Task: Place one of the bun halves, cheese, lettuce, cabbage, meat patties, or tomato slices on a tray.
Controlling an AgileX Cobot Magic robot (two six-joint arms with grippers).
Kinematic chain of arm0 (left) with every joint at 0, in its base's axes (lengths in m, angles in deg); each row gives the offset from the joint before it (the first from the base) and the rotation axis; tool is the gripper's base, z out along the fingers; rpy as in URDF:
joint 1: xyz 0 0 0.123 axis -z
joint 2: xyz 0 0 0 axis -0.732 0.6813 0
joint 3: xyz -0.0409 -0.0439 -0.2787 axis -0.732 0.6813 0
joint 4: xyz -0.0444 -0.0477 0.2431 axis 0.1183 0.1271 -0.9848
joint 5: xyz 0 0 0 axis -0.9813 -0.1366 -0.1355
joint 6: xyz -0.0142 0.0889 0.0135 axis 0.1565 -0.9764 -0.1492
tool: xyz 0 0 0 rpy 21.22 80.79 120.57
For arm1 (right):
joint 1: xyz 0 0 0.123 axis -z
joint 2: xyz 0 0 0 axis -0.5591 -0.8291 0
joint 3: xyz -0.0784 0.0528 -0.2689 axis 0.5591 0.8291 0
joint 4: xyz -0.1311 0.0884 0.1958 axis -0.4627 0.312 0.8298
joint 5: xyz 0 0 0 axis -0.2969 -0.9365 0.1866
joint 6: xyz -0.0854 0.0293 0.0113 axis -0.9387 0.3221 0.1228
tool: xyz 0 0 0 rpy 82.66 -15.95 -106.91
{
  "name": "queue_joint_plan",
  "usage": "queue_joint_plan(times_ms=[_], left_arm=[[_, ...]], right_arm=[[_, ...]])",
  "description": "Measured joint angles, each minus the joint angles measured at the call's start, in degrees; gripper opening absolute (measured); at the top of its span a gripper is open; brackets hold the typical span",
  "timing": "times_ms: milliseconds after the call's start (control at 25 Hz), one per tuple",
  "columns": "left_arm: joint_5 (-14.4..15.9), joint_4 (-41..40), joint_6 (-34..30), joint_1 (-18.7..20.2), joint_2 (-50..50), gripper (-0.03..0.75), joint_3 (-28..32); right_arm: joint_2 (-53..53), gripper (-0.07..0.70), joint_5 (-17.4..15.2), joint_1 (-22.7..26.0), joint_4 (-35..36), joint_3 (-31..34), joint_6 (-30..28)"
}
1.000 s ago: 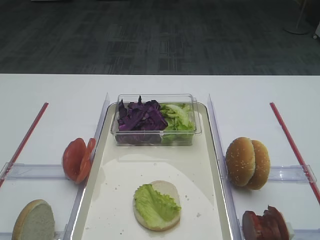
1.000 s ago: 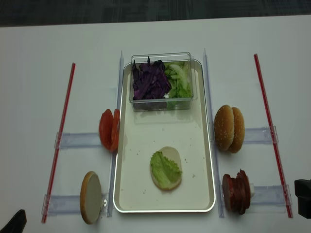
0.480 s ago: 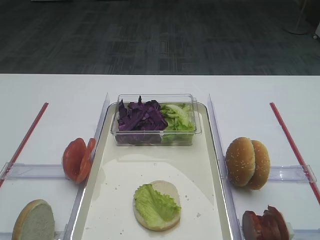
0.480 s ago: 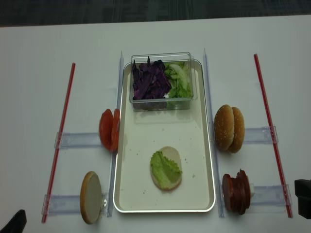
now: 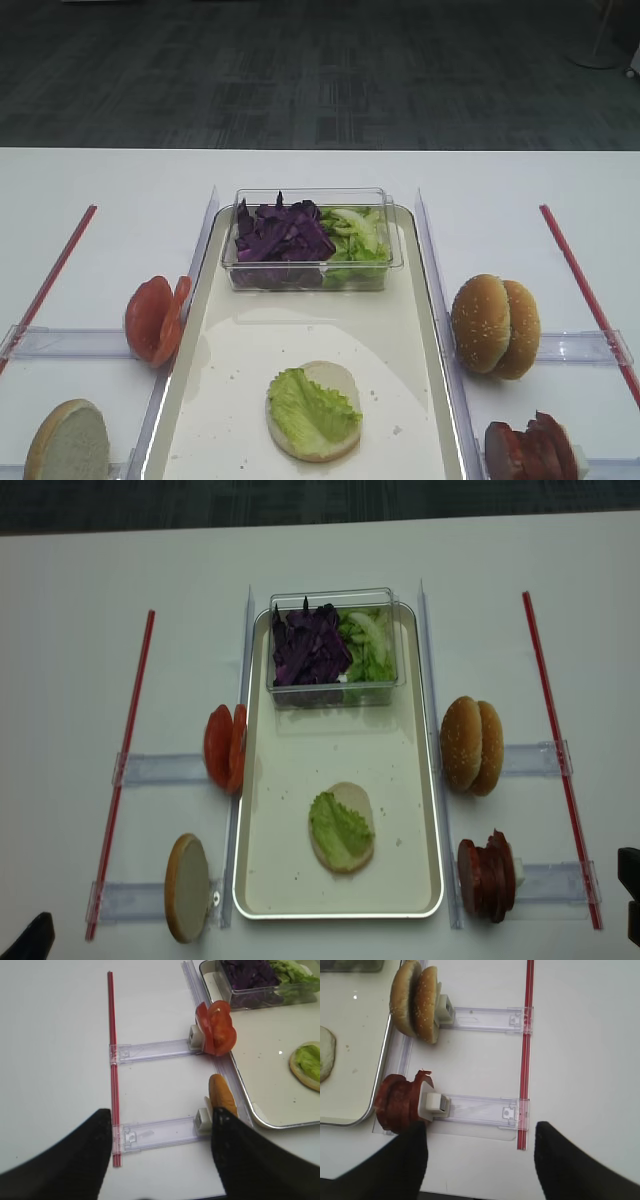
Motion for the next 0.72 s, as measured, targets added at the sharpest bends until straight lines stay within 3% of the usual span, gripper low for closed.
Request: queue_joint_plan(times_ms=[720], left_arm=[[0.0,0.0,0.0,0.0,0.0,0.415,0.0]], right_arm=[[9.36,0.487,-0.32,0.0,0.0,0.0,0.01]])
